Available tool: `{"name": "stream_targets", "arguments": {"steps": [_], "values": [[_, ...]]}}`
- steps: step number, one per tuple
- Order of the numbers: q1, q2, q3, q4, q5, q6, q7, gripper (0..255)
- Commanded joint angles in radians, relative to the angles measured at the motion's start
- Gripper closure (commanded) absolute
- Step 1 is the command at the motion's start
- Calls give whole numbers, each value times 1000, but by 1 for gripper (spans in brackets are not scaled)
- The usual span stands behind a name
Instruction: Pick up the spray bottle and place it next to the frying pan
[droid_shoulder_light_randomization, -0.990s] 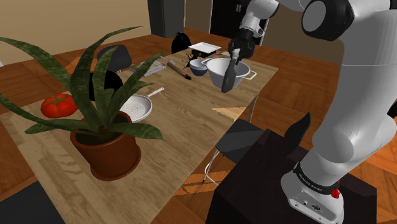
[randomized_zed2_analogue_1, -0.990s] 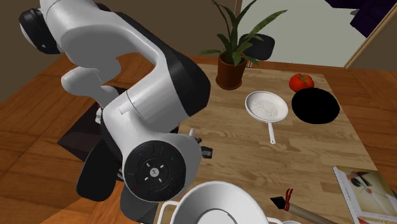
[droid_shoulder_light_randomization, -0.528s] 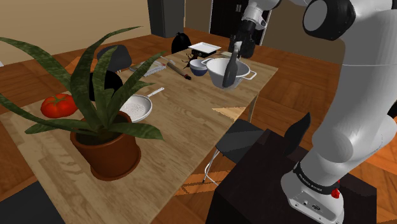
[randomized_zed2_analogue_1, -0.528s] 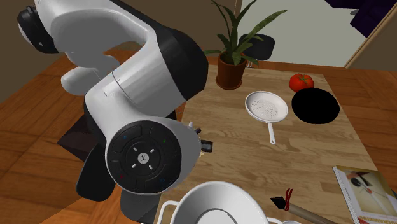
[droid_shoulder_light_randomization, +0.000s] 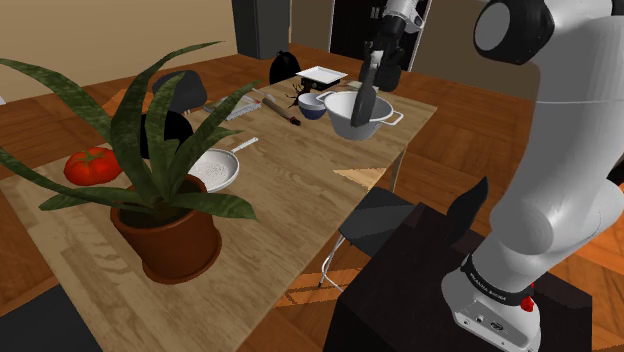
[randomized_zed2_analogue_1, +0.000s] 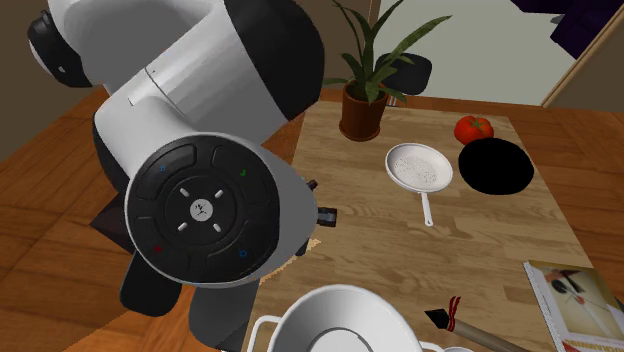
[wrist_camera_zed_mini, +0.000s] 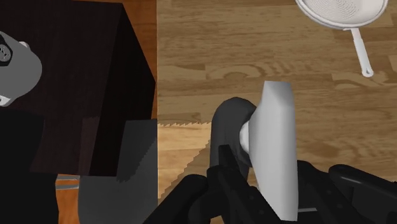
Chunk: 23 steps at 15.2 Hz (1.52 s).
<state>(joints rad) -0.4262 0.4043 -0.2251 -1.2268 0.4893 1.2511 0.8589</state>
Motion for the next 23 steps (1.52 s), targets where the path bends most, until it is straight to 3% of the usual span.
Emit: {"name": "stream_targets", "arguments": {"steps": [1,14,18,23], "values": [[-5,8,1,39,5,-29,12,255],[-64,119,19,386,66,-246,112,255],[29,19,31,223,52,-152,165,255],[125,-52,60,108,50,-60,251,255]]}}
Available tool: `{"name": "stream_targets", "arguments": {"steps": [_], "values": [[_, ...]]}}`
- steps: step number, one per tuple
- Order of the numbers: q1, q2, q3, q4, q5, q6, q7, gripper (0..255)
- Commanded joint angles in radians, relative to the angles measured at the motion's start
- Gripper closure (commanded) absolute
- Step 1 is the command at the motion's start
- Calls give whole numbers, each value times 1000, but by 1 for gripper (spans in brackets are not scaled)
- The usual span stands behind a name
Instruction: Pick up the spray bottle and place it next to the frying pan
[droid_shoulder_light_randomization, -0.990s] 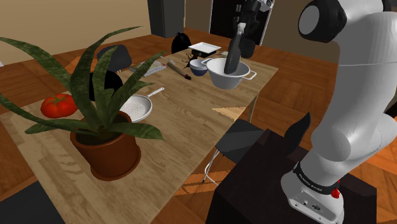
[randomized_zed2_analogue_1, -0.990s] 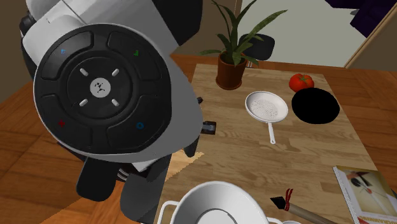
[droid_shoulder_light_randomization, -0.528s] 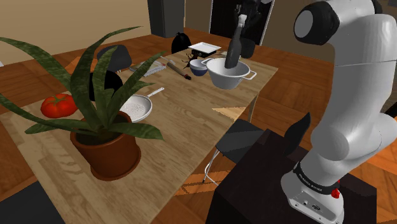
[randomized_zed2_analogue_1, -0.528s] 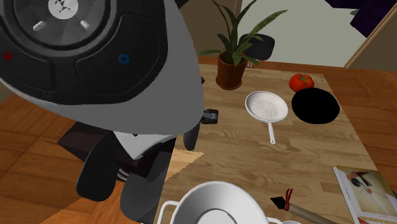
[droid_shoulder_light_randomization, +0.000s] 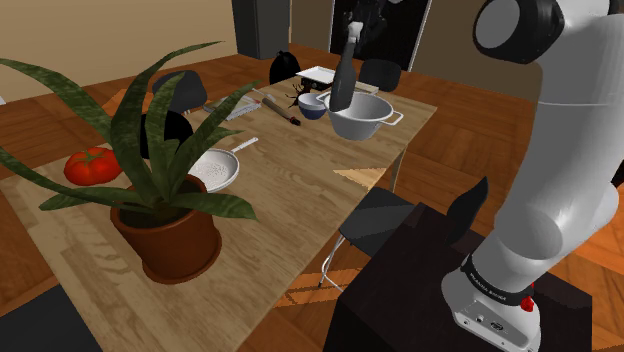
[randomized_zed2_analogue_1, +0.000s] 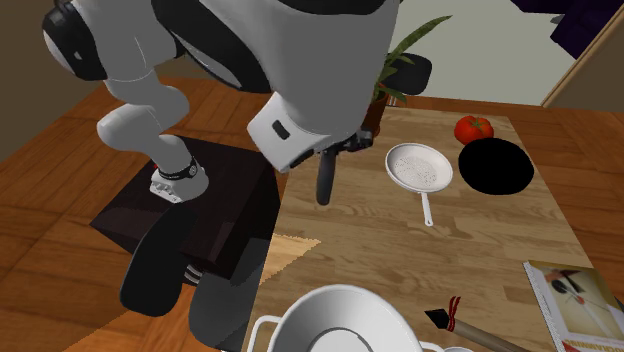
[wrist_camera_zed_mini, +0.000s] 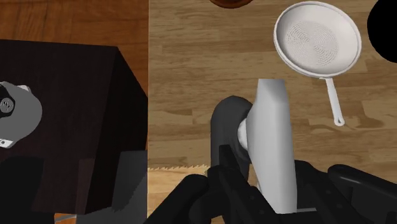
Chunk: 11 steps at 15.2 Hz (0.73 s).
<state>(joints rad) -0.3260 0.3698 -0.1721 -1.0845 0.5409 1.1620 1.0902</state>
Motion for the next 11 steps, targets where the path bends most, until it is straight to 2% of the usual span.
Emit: {"name": "stream_targets", "arguments": {"steps": [1,6,11], "values": [[42,-27,14,-50,-1,45,38,255],[124,-53,52,-96,4,119,132,255],[201,-48,90,-97,9,181,230,255]]}}
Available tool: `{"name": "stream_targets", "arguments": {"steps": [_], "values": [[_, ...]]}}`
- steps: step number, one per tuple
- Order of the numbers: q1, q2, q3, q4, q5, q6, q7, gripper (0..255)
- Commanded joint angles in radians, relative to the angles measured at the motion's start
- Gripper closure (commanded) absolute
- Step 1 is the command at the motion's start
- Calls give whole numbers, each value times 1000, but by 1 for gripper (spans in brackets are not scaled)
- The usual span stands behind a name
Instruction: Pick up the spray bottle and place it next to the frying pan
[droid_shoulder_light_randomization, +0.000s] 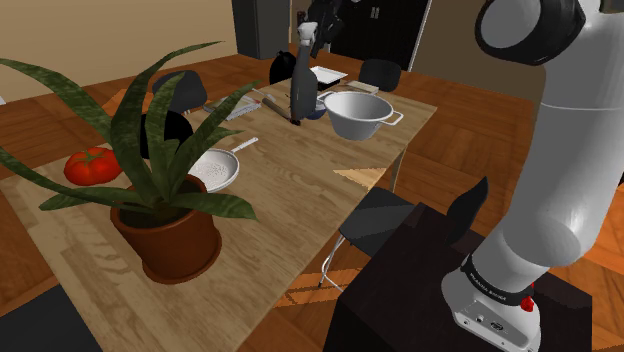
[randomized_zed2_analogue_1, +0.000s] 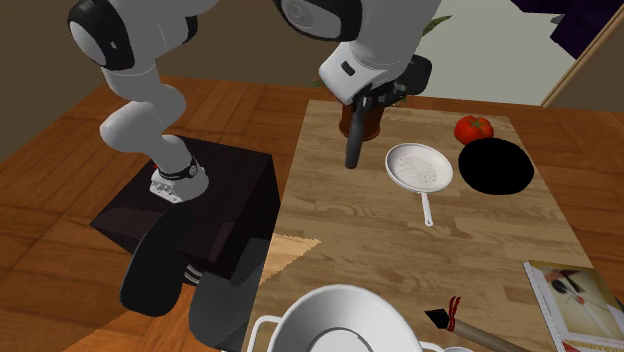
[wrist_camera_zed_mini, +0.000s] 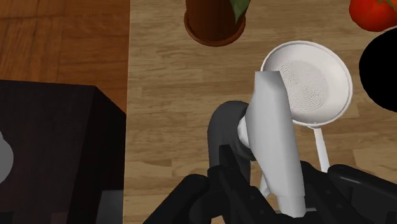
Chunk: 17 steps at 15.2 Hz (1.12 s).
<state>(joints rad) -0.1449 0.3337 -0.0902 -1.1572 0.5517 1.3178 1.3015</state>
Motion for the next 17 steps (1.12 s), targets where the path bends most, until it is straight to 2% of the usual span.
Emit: {"name": "stream_targets", "arguments": {"steps": [1,6,12,17], "values": [[35,-6,15,-18,-1,36,38,255],[109,38,52,38,1,81,139,255],[189,132,88,169,-5,107,256,255],[197,92,84,43,-8,183,214,255]]}}
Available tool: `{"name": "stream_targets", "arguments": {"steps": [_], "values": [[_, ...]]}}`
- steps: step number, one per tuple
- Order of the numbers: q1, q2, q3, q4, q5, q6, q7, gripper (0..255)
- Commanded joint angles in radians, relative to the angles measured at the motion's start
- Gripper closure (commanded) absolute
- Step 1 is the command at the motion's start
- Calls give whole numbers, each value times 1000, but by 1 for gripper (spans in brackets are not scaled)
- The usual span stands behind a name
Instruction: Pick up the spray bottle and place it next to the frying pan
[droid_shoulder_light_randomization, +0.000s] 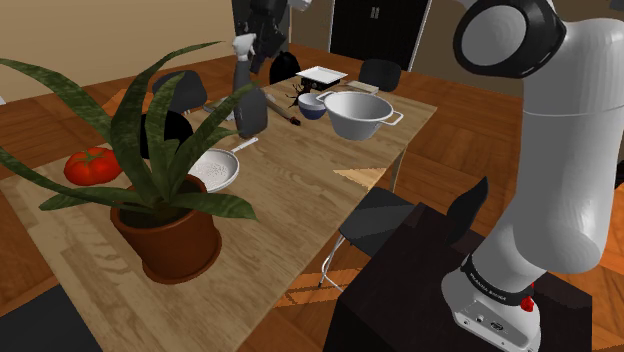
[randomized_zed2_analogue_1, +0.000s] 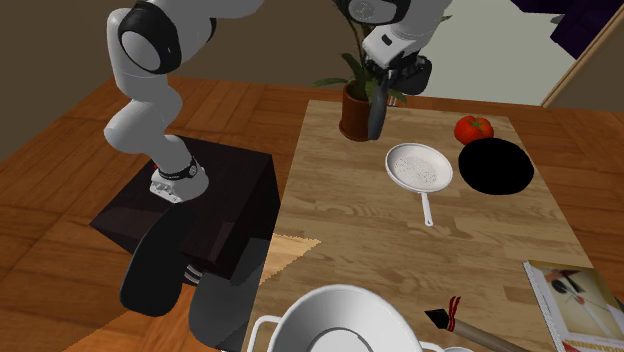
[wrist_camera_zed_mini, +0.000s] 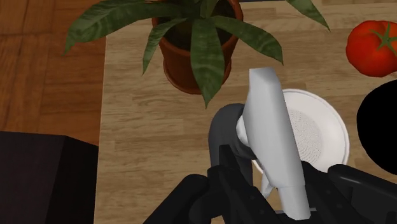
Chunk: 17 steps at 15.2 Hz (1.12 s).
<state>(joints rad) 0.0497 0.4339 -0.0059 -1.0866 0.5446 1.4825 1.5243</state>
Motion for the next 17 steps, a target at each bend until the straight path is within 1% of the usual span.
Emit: {"name": "stream_targets", "arguments": {"steps": [1,8,17], "values": [[4,-13,-1,-49,-1,33,-16,255],[12,-41,-3,-180,-1,125,-65,255],[20,-50,-4,-310,6,231,-121,255]]}}
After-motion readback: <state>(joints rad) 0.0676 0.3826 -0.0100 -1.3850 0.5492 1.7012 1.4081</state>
